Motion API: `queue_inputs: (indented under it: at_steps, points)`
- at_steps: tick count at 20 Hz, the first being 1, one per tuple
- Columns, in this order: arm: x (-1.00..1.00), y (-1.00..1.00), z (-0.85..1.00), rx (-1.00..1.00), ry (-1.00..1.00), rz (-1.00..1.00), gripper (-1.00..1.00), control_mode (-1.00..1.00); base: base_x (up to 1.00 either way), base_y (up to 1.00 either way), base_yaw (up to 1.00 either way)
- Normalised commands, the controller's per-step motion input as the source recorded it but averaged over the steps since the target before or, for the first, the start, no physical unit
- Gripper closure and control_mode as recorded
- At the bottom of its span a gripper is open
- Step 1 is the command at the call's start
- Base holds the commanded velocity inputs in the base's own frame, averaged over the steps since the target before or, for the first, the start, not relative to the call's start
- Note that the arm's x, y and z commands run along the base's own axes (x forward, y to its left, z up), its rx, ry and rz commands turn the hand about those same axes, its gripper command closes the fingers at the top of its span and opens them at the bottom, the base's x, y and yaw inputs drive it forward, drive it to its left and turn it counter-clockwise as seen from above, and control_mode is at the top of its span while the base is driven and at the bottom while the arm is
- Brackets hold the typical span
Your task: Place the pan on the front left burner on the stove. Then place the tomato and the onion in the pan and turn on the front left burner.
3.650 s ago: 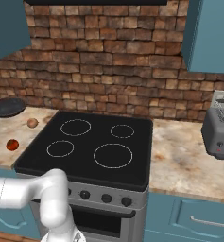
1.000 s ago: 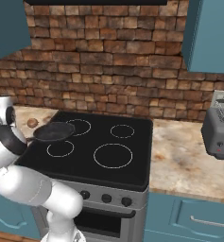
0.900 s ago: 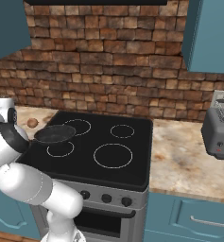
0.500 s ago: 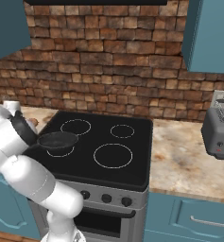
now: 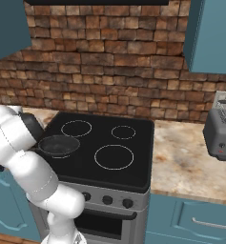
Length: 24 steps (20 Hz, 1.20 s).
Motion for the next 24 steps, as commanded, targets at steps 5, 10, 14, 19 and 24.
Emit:
queue_inputs:
  at_steps: [5, 10, 14, 19, 24]
  points:
    - [0.30, 0.00, -0.18, 0.00, 0.00, 0.00, 1.00, -1.00, 0.00, 0.00, 0.00]
    - [0.38, 0.00, -0.17, 0.00, 0.00, 0.00, 1.00, -1.00, 0.00, 0.00, 0.00]
    - [0.39, 0.00, -0.23, 0.00, 0.00, 0.00, 1.00, -1.00, 0.00, 0.00, 0.00]
    - [0.13, 0.00, -0.42, 0.00, 0.03, 0.00, 1.00, -1.00, 0.00, 0.00, 0.00]
    - [0.00, 0.00, -0.47, 0.00, 0.03, 0.00, -1.00, -1.00, 0.00, 0.00, 0.00]
